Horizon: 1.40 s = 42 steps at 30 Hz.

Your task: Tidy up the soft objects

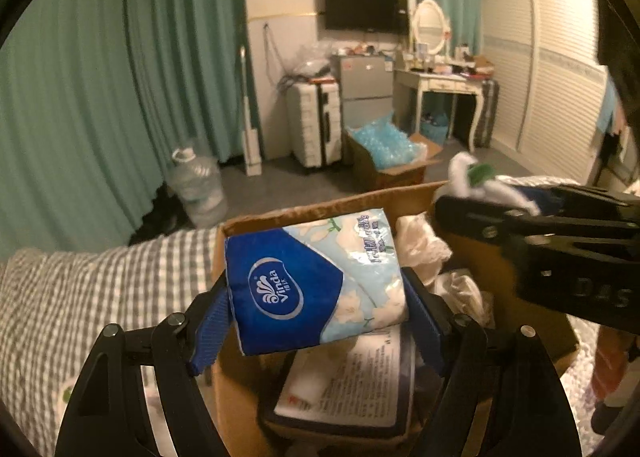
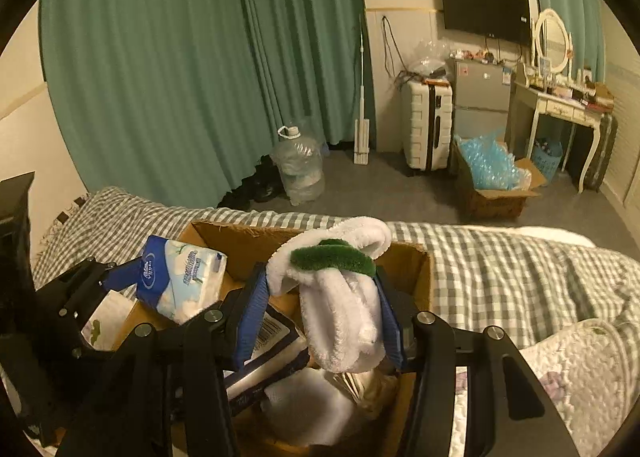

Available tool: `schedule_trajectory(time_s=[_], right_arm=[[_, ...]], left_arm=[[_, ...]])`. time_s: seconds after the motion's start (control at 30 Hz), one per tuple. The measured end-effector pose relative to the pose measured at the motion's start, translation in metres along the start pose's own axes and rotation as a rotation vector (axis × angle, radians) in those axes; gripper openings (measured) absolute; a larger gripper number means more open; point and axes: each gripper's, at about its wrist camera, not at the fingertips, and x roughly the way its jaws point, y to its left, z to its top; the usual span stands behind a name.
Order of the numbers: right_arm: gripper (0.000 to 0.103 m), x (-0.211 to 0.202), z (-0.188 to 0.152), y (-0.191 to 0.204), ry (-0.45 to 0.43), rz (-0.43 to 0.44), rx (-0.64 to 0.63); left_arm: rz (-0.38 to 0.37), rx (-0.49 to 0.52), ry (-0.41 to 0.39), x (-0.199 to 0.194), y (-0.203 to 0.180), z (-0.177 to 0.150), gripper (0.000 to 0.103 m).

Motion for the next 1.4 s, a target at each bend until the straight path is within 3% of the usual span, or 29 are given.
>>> schedule_trajectory(time_s=[0.13, 0.3, 0.43, 0.6, 0.63, 0.8, 1.03, 1.23, 1.33, 1.4], right_arm=[[0.056, 0.006, -0.004, 0.002, 0.012, -0.001, 0.003], [0.085, 0.008, -0.004, -0.002, 0.034, 0.015, 0.052], [0.086, -0.013, 0.002, -0.002, 0.021, -0.013, 0.073], [0.089, -0.088, 0.026, 0.009, -0.074, -0.045, 0.059], [0.091, -0.110, 0.032, 0.014, -0.102, -0.050, 0.055], [0.102, -0.217, 0.044, 0.049, -0.239, -0.066, 0.003], [0.103, -0.338, 0.036, 0.090, -0.384, -0.076, -0.053], [0.103, -0.407, 0.003, 0.113, -0.438, -0.044, -0.088], [0.103, -0.424, -0.027, 0.120, -0.492, -0.035, -0.105], [0.103, -0.425, -0.046, 0.122, -0.493, -0.041, -0.125]], left_arm=[[-0.026, 0.014, -0.011, -0.001, -0.004, -0.001, 0.082], [0.003, -0.001, -0.005, -0.009, 0.000, -0.001, 0.083], [0.011, -0.030, -0.007, -0.031, 0.005, 0.007, 0.084], [0.070, 0.009, -0.077, -0.097, 0.001, 0.027, 0.087], [0.094, 0.019, -0.112, -0.119, 0.000, 0.033, 0.093], [0.126, 0.011, -0.294, -0.226, -0.007, 0.053, 0.098], [0.176, -0.021, -0.465, -0.348, -0.021, 0.051, 0.100], [0.229, -0.060, -0.522, -0.401, -0.031, 0.024, 0.100], [0.191, -0.124, -0.515, -0.407, -0.027, -0.004, 0.100], [0.204, -0.148, -0.512, -0.406, -0.025, -0.025, 0.100]])
